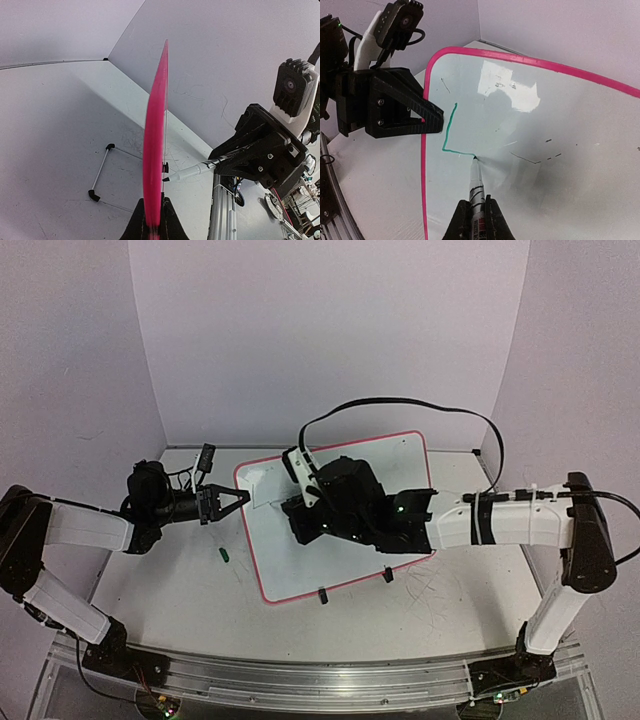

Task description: Write a sentence on the whiteboard

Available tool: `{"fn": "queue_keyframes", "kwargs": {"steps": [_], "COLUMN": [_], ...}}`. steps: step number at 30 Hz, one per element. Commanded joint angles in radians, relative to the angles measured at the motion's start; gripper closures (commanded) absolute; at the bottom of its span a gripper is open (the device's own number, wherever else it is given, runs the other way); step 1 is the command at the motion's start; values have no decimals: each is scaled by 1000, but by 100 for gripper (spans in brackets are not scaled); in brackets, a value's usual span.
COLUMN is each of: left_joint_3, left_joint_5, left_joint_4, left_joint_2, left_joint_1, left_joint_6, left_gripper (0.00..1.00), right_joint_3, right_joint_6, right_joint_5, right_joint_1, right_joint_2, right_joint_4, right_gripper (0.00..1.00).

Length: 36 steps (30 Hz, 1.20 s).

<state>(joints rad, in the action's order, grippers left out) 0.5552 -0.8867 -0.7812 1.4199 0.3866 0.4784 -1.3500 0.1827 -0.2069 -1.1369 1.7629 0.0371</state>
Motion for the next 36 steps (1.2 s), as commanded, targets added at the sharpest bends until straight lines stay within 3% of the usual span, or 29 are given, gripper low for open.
{"fn": "queue_keyframes", "kwargs": {"steps": [1, 36], "left_joint_3": [19, 33], "left_joint_5": [-3, -7], "left_joint_4": [29, 38], "left_joint_2": [-21, -13], "left_joint_1": [11, 11], "left_joint_6": [-68, -76], "left_gripper": [100, 100], "right_joint_3": [76, -22], "right_joint_6": [-19, 3], "right_joint_5": [83, 50], "right_joint_1": [8, 55], "right_joint_2": [-133, -12], "right_joint_4": [126, 85], "right_gripper": [100, 100]}}
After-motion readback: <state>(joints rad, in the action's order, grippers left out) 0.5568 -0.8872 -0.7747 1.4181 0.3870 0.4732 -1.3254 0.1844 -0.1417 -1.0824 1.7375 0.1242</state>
